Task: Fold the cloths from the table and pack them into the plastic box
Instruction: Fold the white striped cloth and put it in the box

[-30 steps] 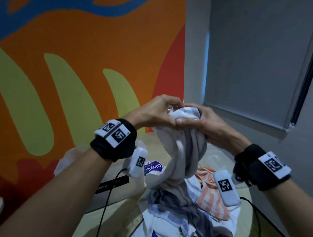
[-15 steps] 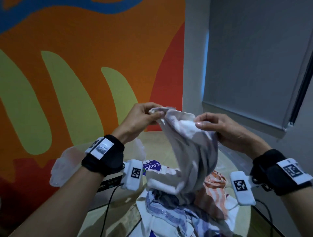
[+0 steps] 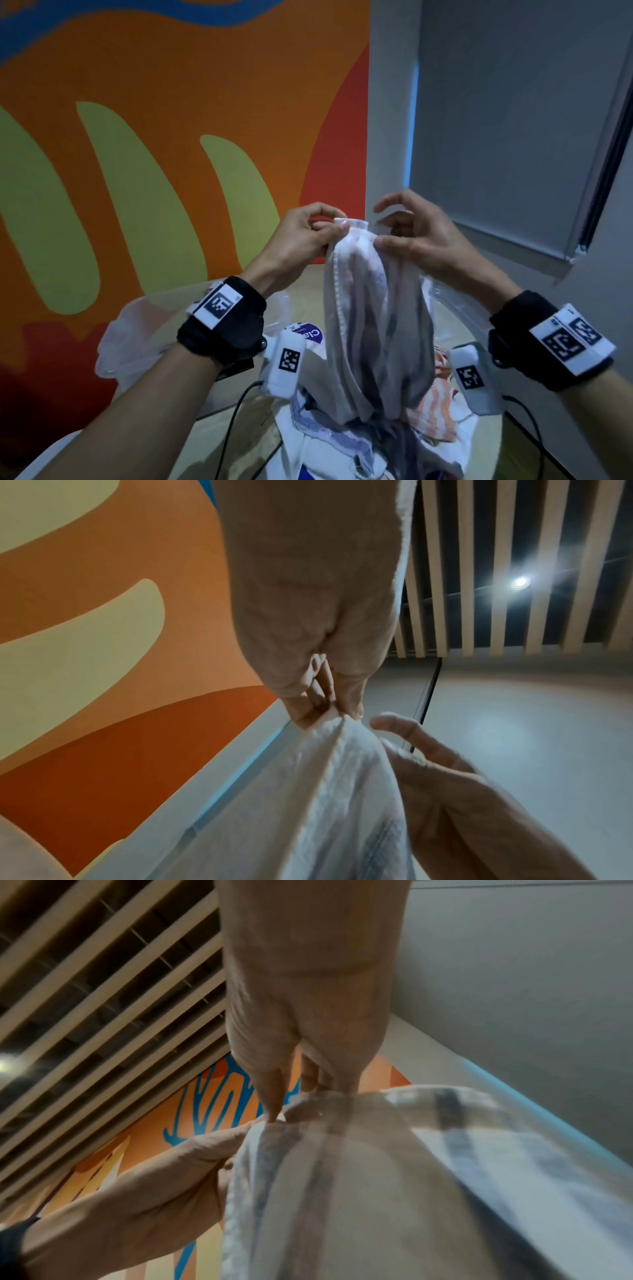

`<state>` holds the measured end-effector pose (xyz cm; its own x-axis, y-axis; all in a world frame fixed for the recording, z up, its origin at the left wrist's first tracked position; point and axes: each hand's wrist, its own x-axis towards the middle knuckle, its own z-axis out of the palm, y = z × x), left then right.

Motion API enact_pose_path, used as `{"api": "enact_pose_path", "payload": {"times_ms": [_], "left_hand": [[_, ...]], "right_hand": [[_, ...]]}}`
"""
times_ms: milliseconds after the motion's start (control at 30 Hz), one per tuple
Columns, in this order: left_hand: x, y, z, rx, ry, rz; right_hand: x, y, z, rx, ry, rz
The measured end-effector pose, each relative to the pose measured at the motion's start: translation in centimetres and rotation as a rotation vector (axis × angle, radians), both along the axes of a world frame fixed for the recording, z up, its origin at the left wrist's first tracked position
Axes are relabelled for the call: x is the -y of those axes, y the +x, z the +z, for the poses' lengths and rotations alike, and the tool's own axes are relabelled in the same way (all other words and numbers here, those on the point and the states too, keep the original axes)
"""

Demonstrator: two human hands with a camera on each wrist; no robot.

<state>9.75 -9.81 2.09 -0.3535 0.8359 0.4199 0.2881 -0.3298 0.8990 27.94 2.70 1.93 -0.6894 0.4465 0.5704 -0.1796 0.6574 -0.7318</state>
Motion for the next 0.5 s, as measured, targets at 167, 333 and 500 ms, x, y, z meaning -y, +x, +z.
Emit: {"api": "enact_pose_path", "payload": {"times_ms": [167,333,500], "left_hand": [[-0.1,1.1,-0.1,0.021,-0.052,-0.076],[0.4,0.7,0.1,0.067,-0.124,-0.135],[0.9,0.8,-0.4,0.052,-0.162,-0.137]], "right_hand": [[0.6,-1.1,0.2,0.042,0.185,-0.101],[0.4,-1.0,0.2,0.135,0.281,-0.148],[0.6,-1.4,-0.9,0.129,0.358,-0.167]]}}
